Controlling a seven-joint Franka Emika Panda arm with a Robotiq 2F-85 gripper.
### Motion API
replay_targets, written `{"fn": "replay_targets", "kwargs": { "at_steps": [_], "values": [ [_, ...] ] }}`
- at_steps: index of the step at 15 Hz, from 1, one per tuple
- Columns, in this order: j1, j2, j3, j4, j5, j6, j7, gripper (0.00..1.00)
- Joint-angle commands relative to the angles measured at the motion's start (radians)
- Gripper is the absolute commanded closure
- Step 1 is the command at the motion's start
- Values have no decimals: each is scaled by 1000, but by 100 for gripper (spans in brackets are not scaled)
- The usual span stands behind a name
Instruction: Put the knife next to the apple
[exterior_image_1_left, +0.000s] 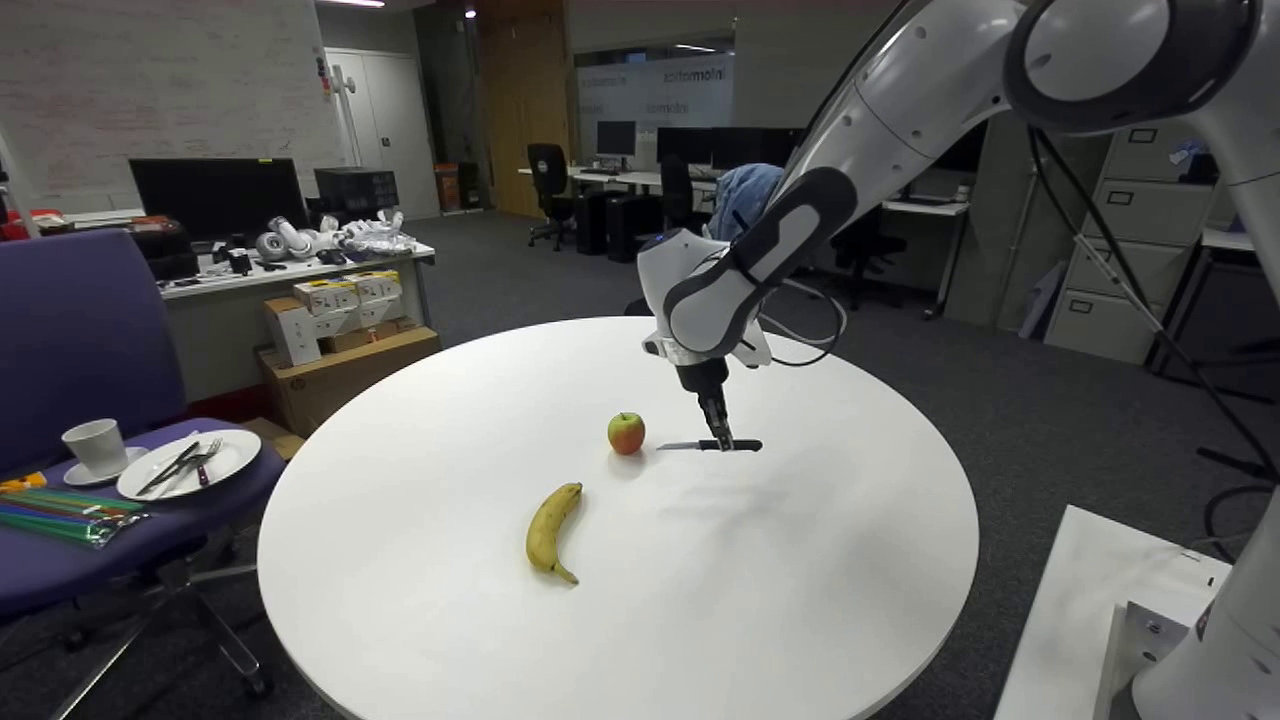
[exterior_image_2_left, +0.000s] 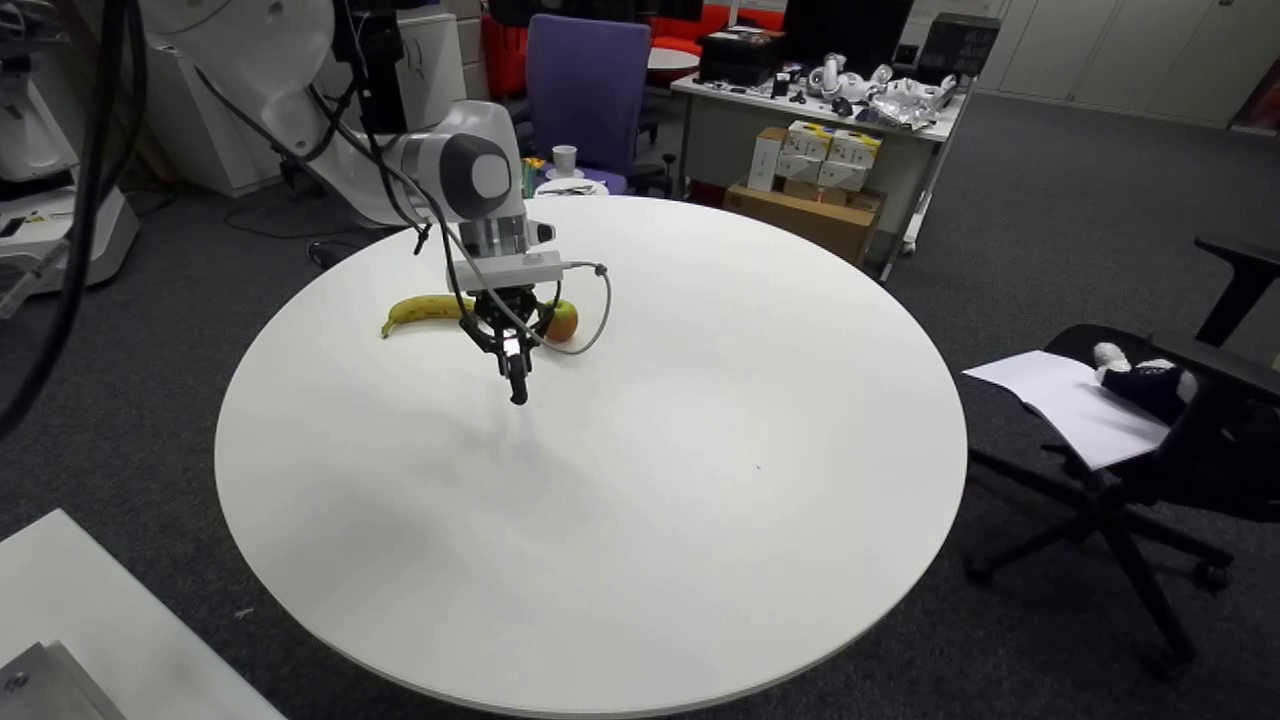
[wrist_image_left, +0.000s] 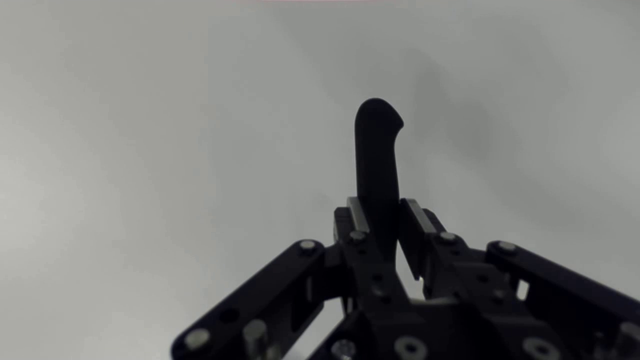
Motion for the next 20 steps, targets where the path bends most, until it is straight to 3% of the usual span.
{"fn": "replay_targets", "kwargs": {
  "at_steps": [1,12,20],
  "values": [
    [-17,-10,30,33,73,-65,-8,92],
    [-2,36,2,104,119,-83,144,92],
    [25,27,-22,80,31,-100,153,92]
  ]
}}
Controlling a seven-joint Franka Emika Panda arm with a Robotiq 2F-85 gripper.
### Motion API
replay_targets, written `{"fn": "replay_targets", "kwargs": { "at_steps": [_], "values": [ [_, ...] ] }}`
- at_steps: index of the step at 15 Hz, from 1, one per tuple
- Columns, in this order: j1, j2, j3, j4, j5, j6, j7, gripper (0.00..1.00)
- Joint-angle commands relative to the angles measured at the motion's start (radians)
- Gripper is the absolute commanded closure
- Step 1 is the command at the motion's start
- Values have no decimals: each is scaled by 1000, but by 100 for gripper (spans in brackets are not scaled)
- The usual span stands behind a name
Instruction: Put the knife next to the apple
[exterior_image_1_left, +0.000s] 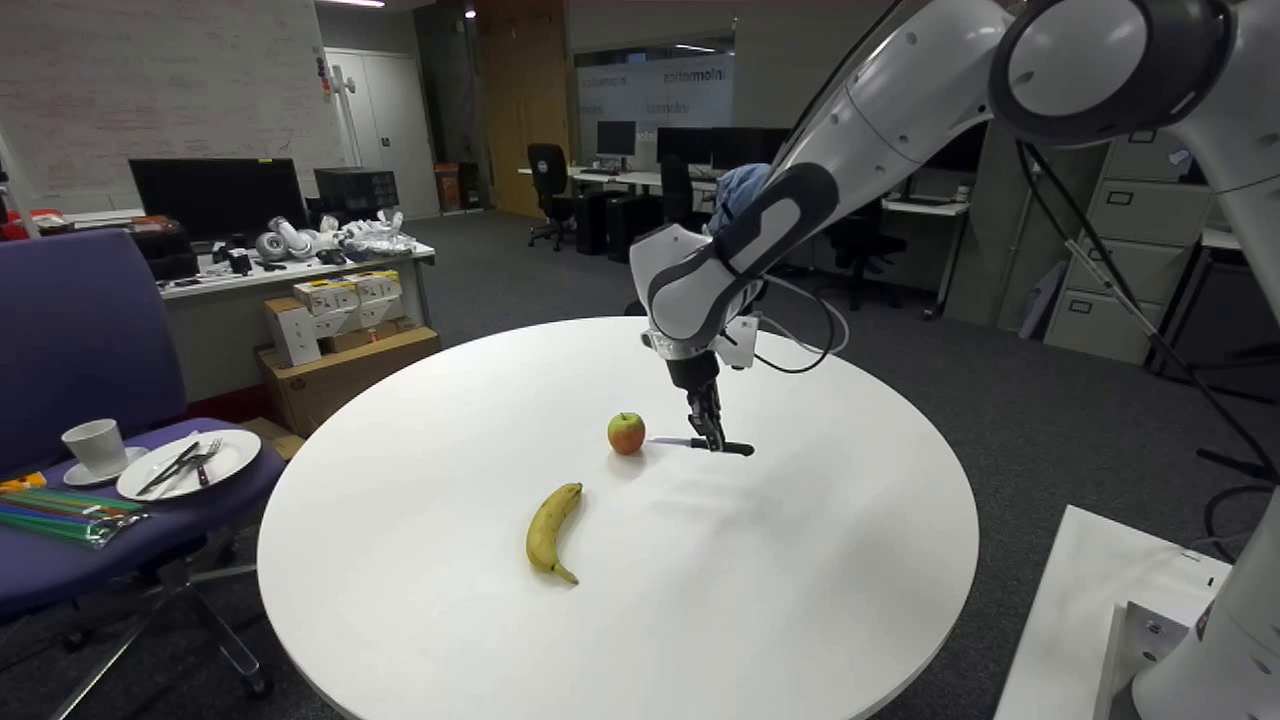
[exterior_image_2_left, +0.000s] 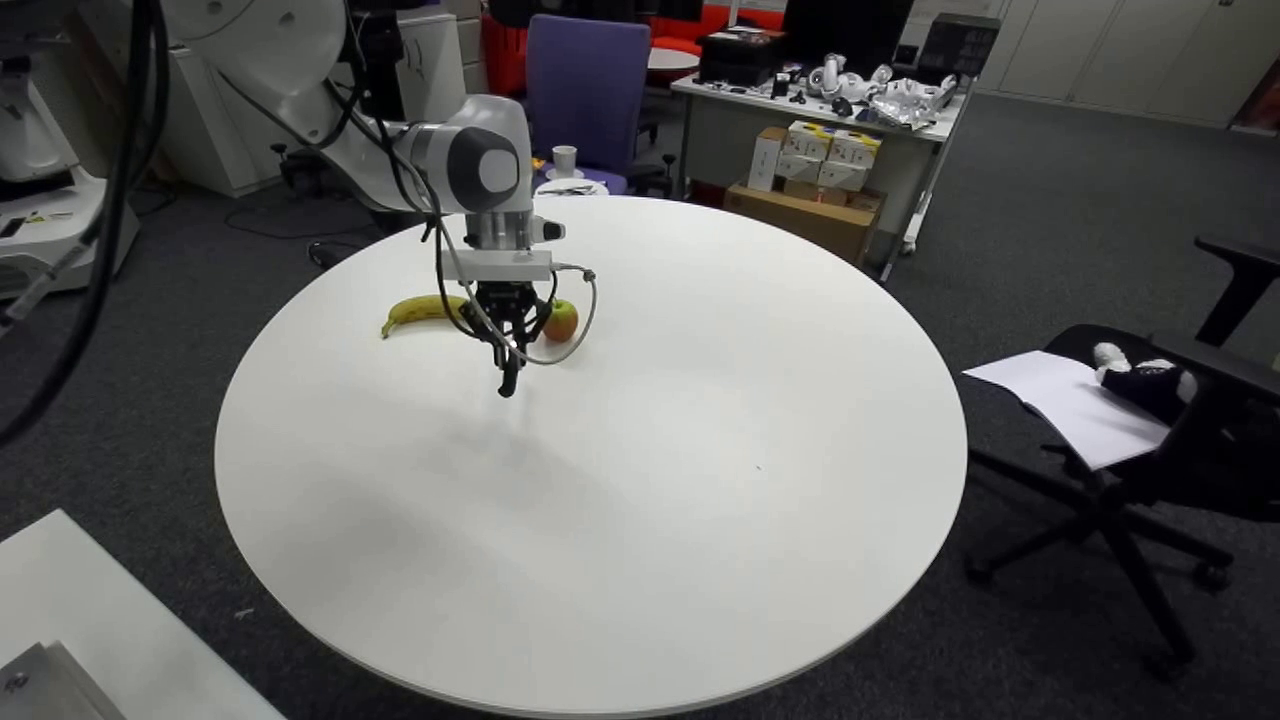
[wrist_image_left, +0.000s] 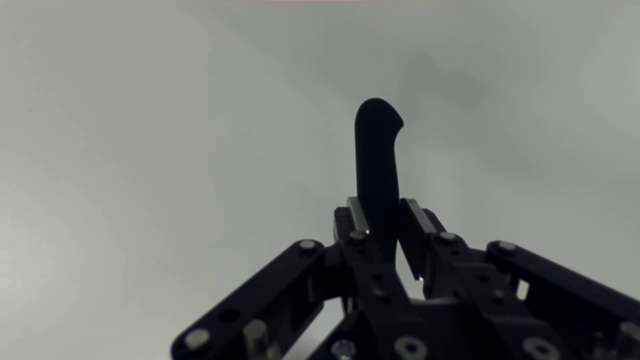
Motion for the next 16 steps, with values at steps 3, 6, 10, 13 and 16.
{"fn": "replay_targets", "kwargs": {
  "at_steps": [3,6,10,13,16],
  "values": [
    [34,-7,-37,3,-135,-27,-10,92],
    [37,-6,-39,0,-178,-31,-25,92],
    [24,-5,-20,-4,-168,-17,-80,92],
    [17,-6,-11,-8,-159,1,-118,92],
    [8,-3,6,-9,-148,24,-167,92]
  ]
}}
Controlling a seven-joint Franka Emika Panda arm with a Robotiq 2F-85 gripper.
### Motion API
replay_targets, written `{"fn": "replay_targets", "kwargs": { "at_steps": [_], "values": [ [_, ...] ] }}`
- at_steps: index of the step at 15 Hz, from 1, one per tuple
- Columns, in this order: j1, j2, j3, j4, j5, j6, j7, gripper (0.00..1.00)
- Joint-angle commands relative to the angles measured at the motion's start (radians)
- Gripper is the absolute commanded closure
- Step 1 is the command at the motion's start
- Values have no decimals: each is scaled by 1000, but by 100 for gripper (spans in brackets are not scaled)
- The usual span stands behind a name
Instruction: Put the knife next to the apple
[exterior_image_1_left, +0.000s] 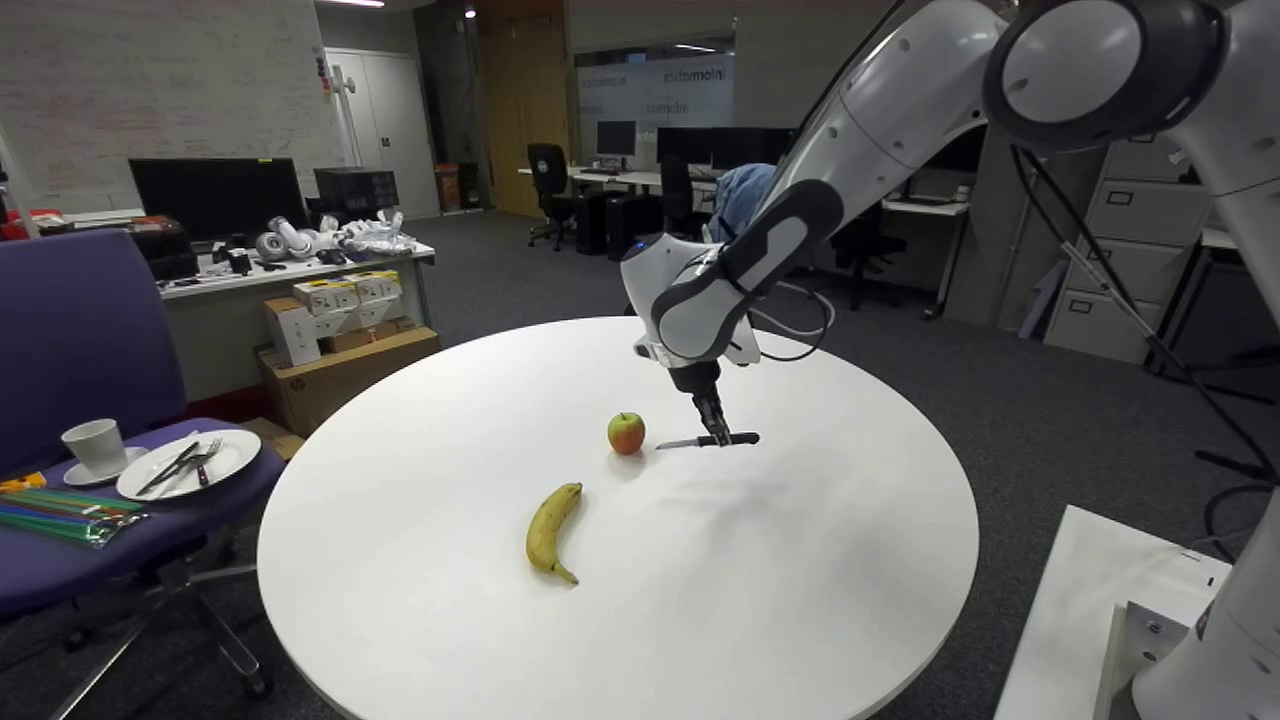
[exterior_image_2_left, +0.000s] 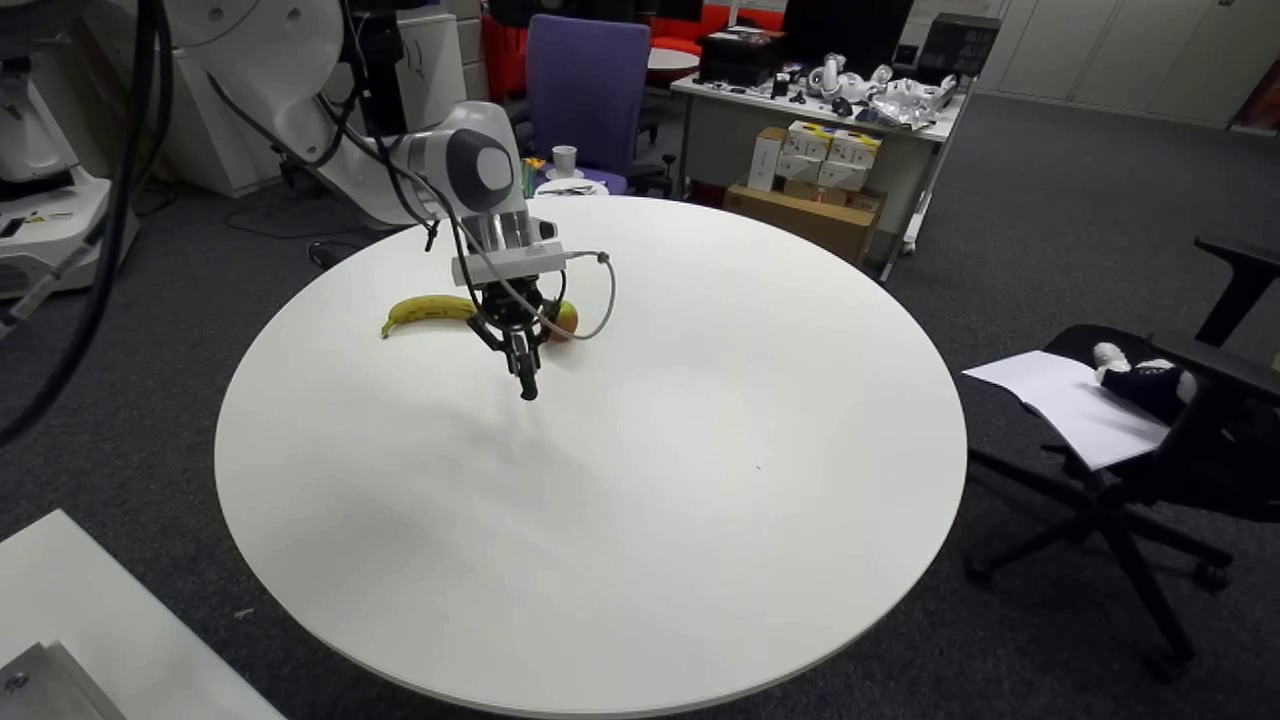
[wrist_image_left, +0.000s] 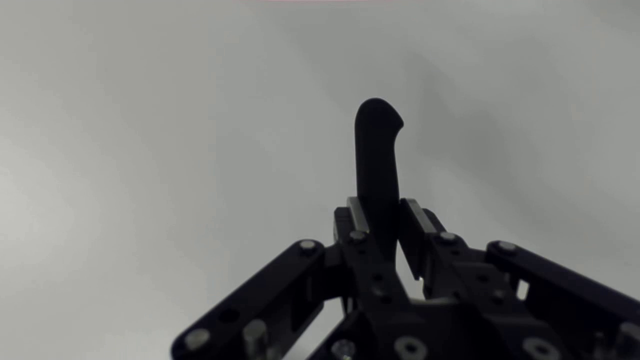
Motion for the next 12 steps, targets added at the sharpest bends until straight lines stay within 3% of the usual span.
{"fn": "replay_targets", "kwargs": {
  "at_steps": [1,6,7,12],
  "values": [
    [-21,-13,25,-7,12,29,-70,92],
    [-32,-8,43,-2,58,16,-100,92],
    [-23,158,41,182,70,0,-101,92],
    [0,344,33,399,78,-37,-79,92]
  ]
}}
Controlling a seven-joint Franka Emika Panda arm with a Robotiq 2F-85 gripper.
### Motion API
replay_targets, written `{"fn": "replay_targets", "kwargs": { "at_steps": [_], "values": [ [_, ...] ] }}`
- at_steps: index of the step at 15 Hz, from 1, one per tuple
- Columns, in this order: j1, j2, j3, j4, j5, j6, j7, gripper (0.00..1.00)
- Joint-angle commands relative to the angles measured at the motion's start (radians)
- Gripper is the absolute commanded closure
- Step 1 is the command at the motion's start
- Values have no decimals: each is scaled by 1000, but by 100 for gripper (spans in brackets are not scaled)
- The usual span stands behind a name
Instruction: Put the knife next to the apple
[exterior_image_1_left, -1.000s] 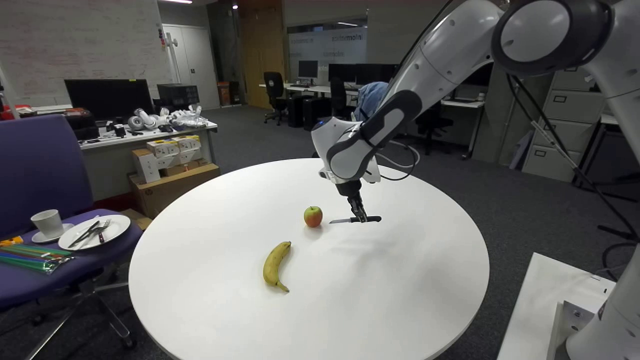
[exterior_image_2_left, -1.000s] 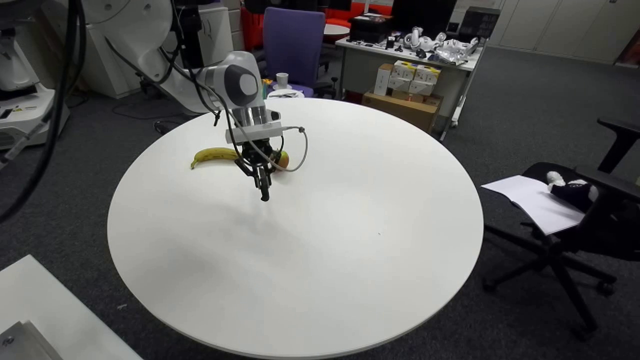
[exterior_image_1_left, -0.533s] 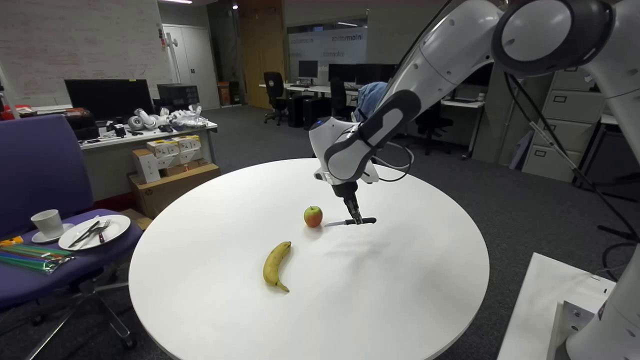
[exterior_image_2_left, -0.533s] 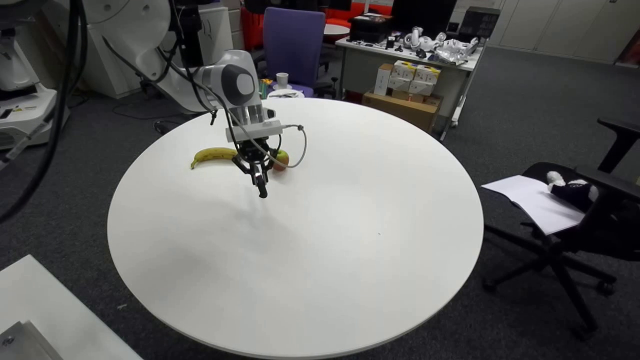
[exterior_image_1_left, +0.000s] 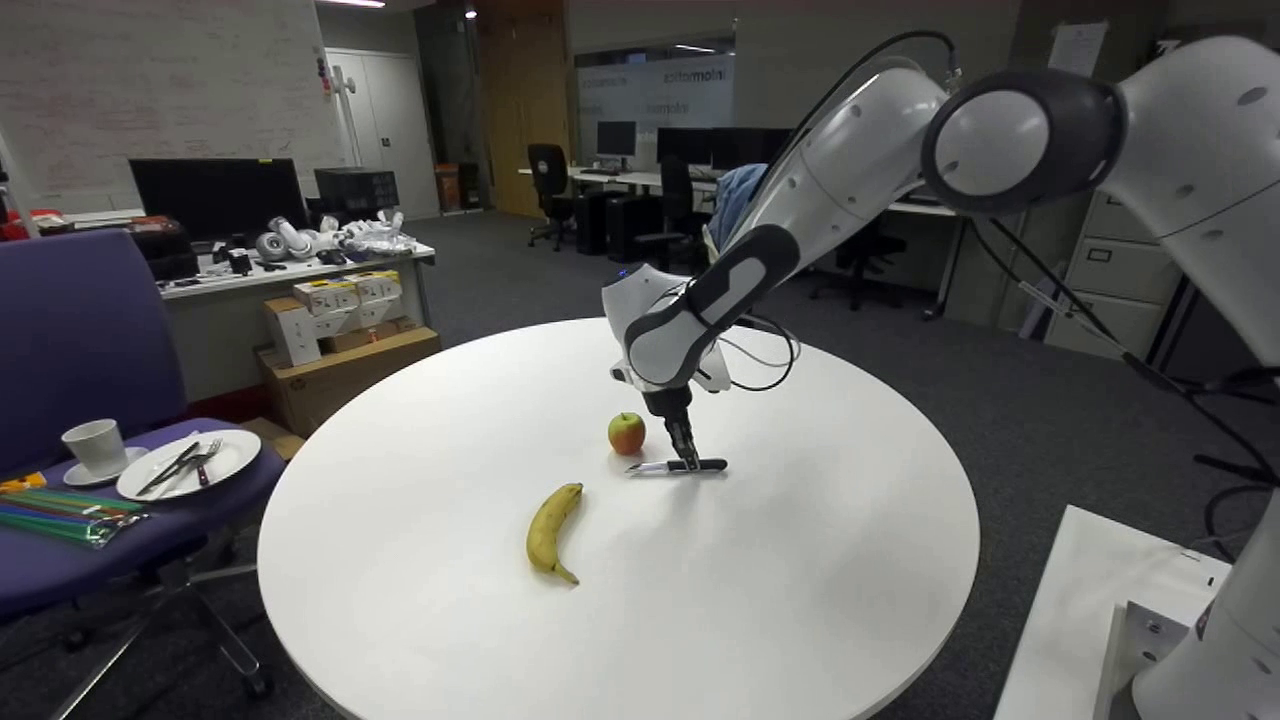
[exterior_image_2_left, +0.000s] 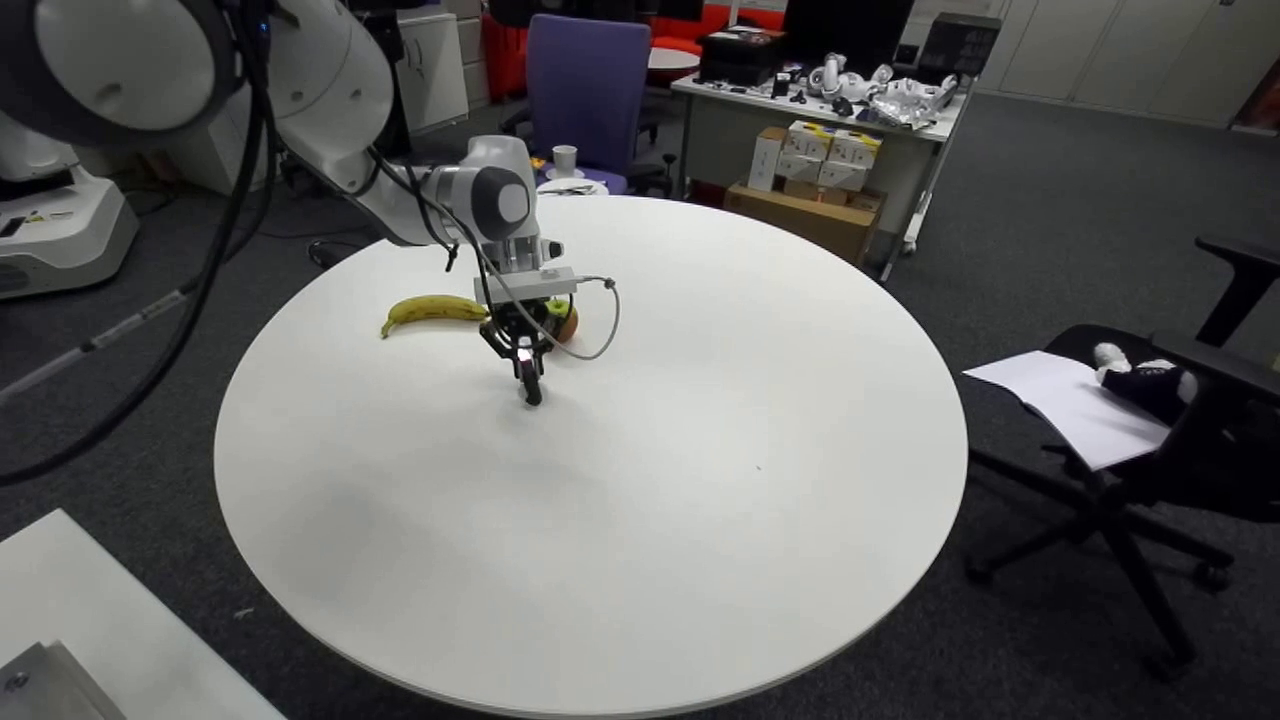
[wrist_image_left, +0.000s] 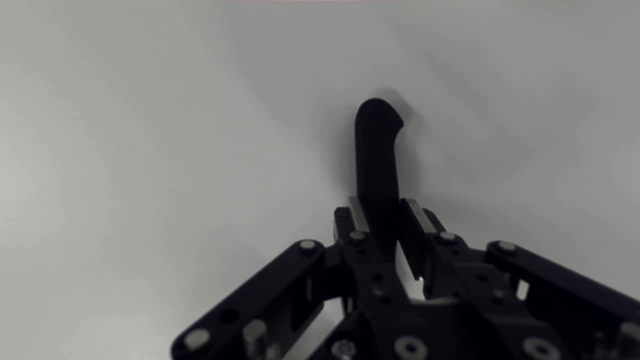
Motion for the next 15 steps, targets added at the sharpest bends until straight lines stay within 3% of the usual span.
{"fn": "replay_targets", "kwargs": {
  "at_steps": [1,6,7,9,15],
  "values": [
    [-2,174,11,249,25,-70,-33,92],
    [6,239,6,410,34,-145,-27,92],
    [7,242,5,420,33,-153,-30,43],
    [6,233,4,418,34,-158,-22,38],
    [-6,16,2,215,56,-180,41,0]
  ]
}}
